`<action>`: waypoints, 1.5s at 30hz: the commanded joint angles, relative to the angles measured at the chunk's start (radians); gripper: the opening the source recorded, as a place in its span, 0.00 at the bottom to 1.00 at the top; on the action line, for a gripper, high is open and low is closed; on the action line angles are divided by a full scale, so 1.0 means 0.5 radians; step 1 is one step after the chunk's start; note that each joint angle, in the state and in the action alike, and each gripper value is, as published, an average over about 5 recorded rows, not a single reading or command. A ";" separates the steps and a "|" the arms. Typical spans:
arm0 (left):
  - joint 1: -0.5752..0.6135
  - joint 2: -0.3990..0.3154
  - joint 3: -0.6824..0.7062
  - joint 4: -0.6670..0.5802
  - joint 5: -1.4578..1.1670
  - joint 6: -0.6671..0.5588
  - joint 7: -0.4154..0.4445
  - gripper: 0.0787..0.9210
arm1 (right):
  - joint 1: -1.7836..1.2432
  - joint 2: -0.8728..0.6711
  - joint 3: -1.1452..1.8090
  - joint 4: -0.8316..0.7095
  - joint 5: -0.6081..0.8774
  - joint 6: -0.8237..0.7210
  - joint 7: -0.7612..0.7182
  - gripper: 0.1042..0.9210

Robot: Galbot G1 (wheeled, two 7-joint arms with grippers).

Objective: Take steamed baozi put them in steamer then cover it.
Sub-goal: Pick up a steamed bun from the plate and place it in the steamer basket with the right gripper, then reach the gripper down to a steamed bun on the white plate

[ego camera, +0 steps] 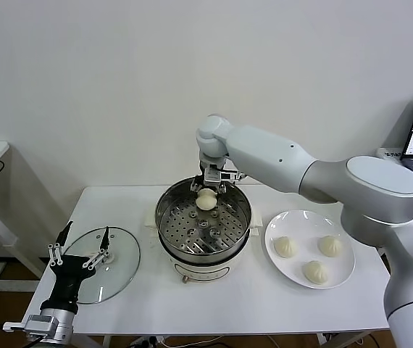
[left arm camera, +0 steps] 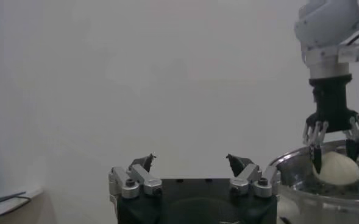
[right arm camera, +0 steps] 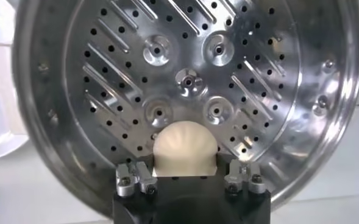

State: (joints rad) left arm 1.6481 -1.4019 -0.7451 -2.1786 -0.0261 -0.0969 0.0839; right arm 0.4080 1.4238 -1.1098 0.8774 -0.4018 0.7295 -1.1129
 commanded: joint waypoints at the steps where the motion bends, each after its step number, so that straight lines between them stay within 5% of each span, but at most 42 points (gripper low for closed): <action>1: 0.003 0.000 -0.005 0.004 -0.001 -0.001 0.001 0.88 | -0.049 0.040 0.012 -0.079 -0.030 0.009 0.024 0.79; 12: 0.001 0.008 -0.013 0.044 0.000 -0.004 0.005 0.88 | 0.358 -0.422 -0.016 0.484 0.643 -0.424 -0.113 0.88; 22: 0.036 0.015 -0.014 0.041 0.001 -0.028 0.010 0.88 | 0.687 -1.259 -0.378 0.996 1.322 -1.443 -0.304 0.88; 30: 0.057 0.025 0.000 0.030 0.006 -0.041 0.018 0.88 | 0.296 -1.562 -0.341 0.950 1.277 -1.930 -0.301 0.88; 45: 0.058 0.012 0.037 0.024 0.027 -0.049 0.008 0.88 | -0.344 -1.383 0.061 0.693 1.154 -2.146 -0.098 0.88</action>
State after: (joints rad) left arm 1.6756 -1.3956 -0.7284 -2.1676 -0.0134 -0.1207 0.0885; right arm 0.3514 0.7557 -1.1322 1.2430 0.1669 -0.2412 -1.1831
